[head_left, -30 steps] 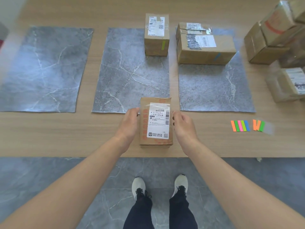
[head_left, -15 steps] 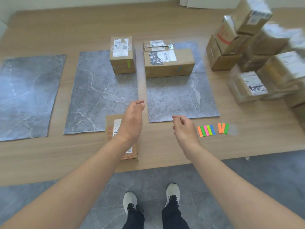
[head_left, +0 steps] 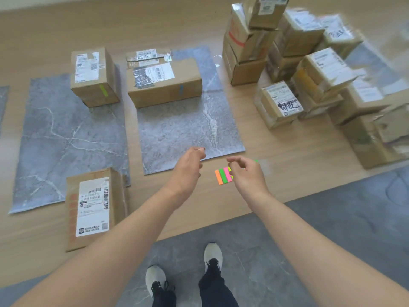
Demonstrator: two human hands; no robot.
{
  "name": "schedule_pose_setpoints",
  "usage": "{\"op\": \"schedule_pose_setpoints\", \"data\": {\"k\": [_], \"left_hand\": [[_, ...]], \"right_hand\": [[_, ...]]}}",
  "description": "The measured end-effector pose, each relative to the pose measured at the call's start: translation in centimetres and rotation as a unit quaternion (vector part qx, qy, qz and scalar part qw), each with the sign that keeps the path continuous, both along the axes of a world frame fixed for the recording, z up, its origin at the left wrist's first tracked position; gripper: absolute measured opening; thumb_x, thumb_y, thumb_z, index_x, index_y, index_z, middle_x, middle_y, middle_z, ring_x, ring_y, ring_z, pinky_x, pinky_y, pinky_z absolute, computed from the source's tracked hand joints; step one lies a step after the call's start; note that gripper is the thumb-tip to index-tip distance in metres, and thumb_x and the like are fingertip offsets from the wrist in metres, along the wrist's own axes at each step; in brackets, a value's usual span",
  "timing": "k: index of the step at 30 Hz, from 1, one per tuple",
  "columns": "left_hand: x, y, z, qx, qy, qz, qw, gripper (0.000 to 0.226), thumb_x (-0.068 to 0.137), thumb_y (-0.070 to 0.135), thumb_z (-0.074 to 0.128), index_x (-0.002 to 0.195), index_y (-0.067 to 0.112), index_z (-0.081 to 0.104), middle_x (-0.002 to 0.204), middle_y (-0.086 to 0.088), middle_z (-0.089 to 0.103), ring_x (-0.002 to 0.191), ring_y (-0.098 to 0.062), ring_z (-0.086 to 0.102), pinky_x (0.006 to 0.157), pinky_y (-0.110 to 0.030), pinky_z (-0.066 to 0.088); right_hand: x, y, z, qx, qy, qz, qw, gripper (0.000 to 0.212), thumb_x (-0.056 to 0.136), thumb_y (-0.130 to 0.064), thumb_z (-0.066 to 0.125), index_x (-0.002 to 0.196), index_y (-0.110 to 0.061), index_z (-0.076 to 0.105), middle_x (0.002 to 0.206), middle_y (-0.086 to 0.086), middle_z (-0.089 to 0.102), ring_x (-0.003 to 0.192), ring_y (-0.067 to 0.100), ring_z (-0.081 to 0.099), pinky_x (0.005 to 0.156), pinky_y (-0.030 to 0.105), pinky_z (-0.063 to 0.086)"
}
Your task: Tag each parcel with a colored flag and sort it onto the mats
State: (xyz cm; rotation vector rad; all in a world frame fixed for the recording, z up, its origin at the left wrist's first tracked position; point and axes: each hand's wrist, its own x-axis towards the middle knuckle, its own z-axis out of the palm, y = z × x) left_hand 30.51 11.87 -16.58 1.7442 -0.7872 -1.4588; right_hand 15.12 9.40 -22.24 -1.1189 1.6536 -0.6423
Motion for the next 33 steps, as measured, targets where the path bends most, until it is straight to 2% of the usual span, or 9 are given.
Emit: {"op": "schedule_pose_setpoints", "data": {"k": [5,8,11,13,17,22,26,30,33], "left_hand": [[-2.1,-1.3,-3.7,0.020,-0.032,-0.049,0.998,0.026,0.100,0.038,0.048,0.118,0.026,0.062,0.121,0.006,0.064,0.113,-0.015,0.060,0.106,-0.044,0.046],[-2.7,-1.6,-5.8,0.026,-0.068,-0.088,0.994,0.025,0.099,0.026,0.052,0.122,0.026,0.060,0.122,0.005,0.063,0.112,-0.013,0.061,0.103,-0.042,0.049],[-3.1,-1.9,-7.1,0.043,-0.061,-0.080,0.994,0.027,0.098,0.025,0.051,0.124,0.025,0.060,0.121,0.005,0.064,0.111,-0.012,0.062,0.102,-0.044,0.051],[-3.3,-2.0,-7.6,0.054,-0.054,-0.076,0.994,0.029,0.099,0.022,0.051,0.126,0.023,0.060,0.122,0.004,0.064,0.112,-0.013,0.063,0.102,-0.044,0.051],[-3.5,-2.2,-8.4,0.061,-0.060,-0.084,0.993,0.031,0.098,0.018,0.053,0.128,0.022,0.059,0.122,0.003,0.063,0.112,-0.014,0.063,0.102,-0.043,0.052],[-3.3,-2.2,-8.6,0.057,-0.079,-0.108,0.989,0.033,0.097,0.016,0.052,0.128,0.022,0.058,0.122,0.004,0.063,0.111,-0.013,0.062,0.098,-0.035,0.053],[-3.2,-2.0,-8.2,0.041,-0.127,-0.163,0.977,0.035,0.096,0.011,0.047,0.129,0.020,0.056,0.124,0.008,0.062,0.111,-0.009,0.061,0.093,-0.025,0.048],[-2.9,-2.0,-8.3,0.007,-0.184,-0.238,0.953,0.036,0.093,0.009,0.046,0.122,0.022,0.064,0.116,0.009,0.070,0.108,-0.012,0.064,0.098,-0.034,0.049],[-2.6,-2.0,-8.5,-0.015,-0.250,-0.297,0.921,0.039,0.093,0.007,0.046,0.124,0.016,0.066,0.116,-0.001,0.069,0.109,-0.020,0.061,0.096,-0.038,0.047]], "right_hand": [[-3.0,-1.8,-2.0,-0.017,0.058,0.091,0.994,0.035,0.094,-0.002,0.052,0.113,-0.022,0.075,0.106,-0.009,0.072,0.096,0.007,0.065,0.074,0.012,0.045],[-4.0,-3.0,-3.3,-0.043,0.114,0.172,0.978,0.037,0.093,0.004,0.056,0.116,-0.016,0.076,0.109,-0.003,0.074,0.099,0.010,0.067,0.079,0.005,0.044],[-4.2,-4.1,-5.1,-0.071,0.165,0.248,0.952,0.032,0.087,0.006,0.064,0.110,-0.012,0.078,0.107,0.004,0.077,0.100,0.019,0.071,0.093,0.028,0.053],[-4.1,-4.7,-6.1,-0.072,0.193,0.296,0.933,0.029,0.084,0.001,0.070,0.107,-0.015,0.079,0.102,0.003,0.077,0.096,0.021,0.070,0.088,0.038,0.056],[-3.7,-5.5,-6.9,-0.094,0.215,0.375,0.897,0.022,0.085,-0.012,0.073,0.107,-0.014,0.078,0.096,0.008,0.071,0.090,0.025,0.065,0.078,0.037,0.052],[-3.0,-6.6,-7.2,-0.100,0.251,0.424,0.864,0.025,0.072,-0.014,0.082,0.095,-0.023,0.078,0.080,-0.005,0.056,0.082,0.023,0.062,0.070,0.037,0.052],[-3.1,-7.4,-7.0,-0.080,0.238,0.433,0.866,0.038,0.059,-0.016,0.091,0.094,-0.023,0.077,0.079,-0.008,0.056,0.075,0.012,0.055,0.068,0.031,0.050],[-3.2,-7.7,-6.7,-0.079,0.216,0.430,0.873,0.034,0.063,-0.011,0.091,0.093,-0.019,0.079,0.075,-0.010,0.058,0.072,0.009,0.057,0.066,0.025,0.045],[-3.3,-7.8,-6.7,-0.081,0.210,0.434,0.872,0.030,0.070,-0.006,0.085,0.097,-0.017,0.080,0.080,-0.004,0.067,0.075,0.009,0.058,0.066,0.024,0.042]]}}
